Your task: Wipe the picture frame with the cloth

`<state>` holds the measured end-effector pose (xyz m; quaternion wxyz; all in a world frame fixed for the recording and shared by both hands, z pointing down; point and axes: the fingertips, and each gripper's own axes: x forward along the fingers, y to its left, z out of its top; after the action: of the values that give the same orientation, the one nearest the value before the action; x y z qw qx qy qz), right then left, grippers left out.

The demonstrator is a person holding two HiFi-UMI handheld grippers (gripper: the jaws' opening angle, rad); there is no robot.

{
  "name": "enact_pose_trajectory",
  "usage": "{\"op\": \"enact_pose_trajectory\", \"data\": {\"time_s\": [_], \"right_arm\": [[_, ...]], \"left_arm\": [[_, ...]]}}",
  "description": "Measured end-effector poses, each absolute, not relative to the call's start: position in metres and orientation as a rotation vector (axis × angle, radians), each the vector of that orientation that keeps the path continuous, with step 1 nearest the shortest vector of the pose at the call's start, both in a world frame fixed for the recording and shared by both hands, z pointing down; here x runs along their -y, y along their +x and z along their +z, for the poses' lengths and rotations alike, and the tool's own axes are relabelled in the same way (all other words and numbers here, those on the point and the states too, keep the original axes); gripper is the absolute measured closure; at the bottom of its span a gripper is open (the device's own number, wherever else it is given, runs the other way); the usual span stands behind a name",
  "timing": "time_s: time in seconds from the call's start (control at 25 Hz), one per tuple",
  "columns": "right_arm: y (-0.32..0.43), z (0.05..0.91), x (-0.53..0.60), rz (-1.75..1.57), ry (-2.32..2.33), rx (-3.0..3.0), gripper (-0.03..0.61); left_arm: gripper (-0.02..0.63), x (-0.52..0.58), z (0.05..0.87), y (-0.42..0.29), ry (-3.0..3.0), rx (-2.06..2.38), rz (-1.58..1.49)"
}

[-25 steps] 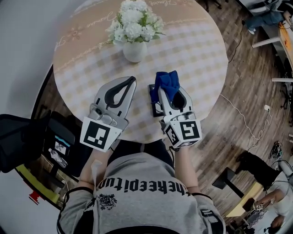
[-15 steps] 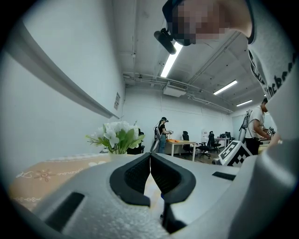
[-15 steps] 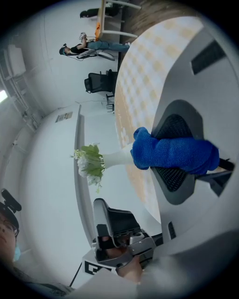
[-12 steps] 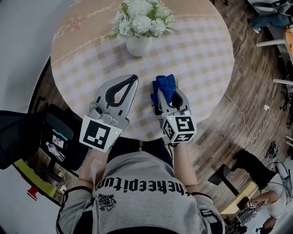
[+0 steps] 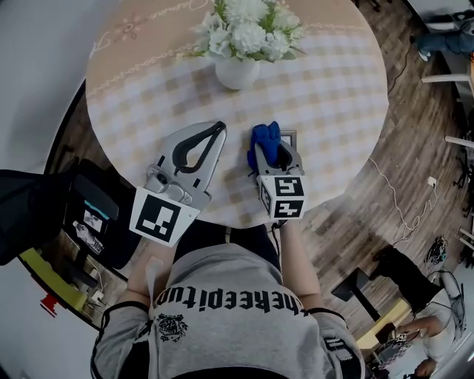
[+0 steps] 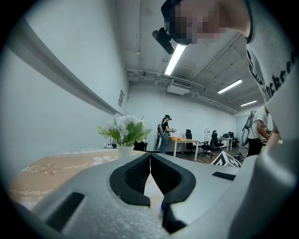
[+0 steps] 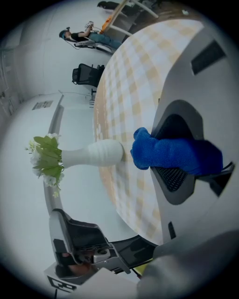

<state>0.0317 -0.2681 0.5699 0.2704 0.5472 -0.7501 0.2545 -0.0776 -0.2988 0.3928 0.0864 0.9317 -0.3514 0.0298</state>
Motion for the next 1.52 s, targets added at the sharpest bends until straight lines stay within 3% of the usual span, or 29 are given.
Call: {"op": "enact_pose_trajectory", "data": {"time_s": [0.84,1.12,1.52], "right_arm": [[0.060,0.588,0.270,0.627,1.416,1.876,0.439],[0.115,0.583,0.276,0.637,1.451,1.847,0.440],[0.115,0.581,0.264,0.628,1.480,1.807,0.439]], "left_arm": [[0.597,0.296,0.394,-0.069,2.763,1.055,0.095],[0.598,0.301,0.387,-0.033,2.765,1.064,0.111],[0.598,0.288,0.388,-0.059,2.759,1.087,0.095]]}}
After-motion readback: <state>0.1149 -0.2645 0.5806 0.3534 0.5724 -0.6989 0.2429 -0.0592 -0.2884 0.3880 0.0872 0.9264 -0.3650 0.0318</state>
